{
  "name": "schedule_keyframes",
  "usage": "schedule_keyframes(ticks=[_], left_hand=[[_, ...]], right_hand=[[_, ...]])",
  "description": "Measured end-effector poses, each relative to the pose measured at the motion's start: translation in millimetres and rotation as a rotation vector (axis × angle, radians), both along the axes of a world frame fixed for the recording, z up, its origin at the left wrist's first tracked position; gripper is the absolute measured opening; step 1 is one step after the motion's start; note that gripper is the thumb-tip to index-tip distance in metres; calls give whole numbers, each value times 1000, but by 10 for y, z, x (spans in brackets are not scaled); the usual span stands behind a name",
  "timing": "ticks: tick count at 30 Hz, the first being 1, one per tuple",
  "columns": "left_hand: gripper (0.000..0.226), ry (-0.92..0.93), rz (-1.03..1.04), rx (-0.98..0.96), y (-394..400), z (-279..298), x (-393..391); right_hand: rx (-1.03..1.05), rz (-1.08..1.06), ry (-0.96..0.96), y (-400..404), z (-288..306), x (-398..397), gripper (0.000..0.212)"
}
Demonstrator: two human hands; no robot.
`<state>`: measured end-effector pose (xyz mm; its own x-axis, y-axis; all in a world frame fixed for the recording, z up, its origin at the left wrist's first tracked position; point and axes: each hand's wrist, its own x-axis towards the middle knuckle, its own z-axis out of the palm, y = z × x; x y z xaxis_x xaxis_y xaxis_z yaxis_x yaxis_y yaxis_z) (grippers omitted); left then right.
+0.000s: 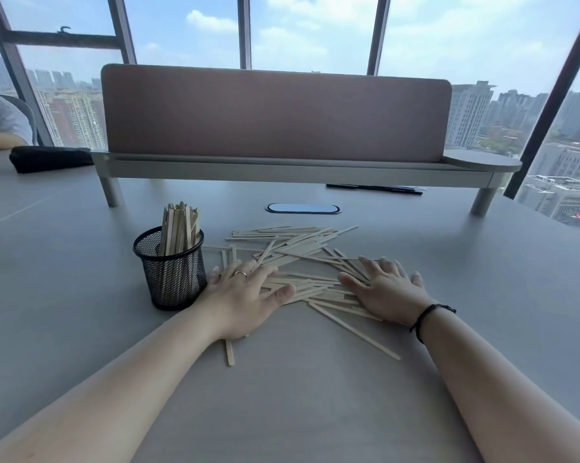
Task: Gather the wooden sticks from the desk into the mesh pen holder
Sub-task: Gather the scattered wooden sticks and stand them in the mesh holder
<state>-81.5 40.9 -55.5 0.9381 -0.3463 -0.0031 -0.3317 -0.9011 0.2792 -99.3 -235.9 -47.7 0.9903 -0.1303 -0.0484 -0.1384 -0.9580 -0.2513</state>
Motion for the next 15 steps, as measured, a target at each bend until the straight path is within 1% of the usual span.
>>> schedule_keyframes(ticks=[2,5,8,10,12,15], left_hand=[[108,-20,-9,-10,-49,-5,-17],[81,-126,-2,-45,-212,3,-19],[65,-195,10,-120,-390,25,-18],[59,-208,10,-171,-458,28,-11],[57,-233,7,-227,-471,22,-3],[59,-292,-14,-385,-421,12,3]], right_hand=[[4,75,-32,103,1,-2,85],[79,168,-91,308,15,-3,77],[145,273,-145,490,-4,14,65],[186,319,-162,549,-23,19,55],[226,342,-189,560,-28,15,51],[282,303,-240,527,0,9,62]])
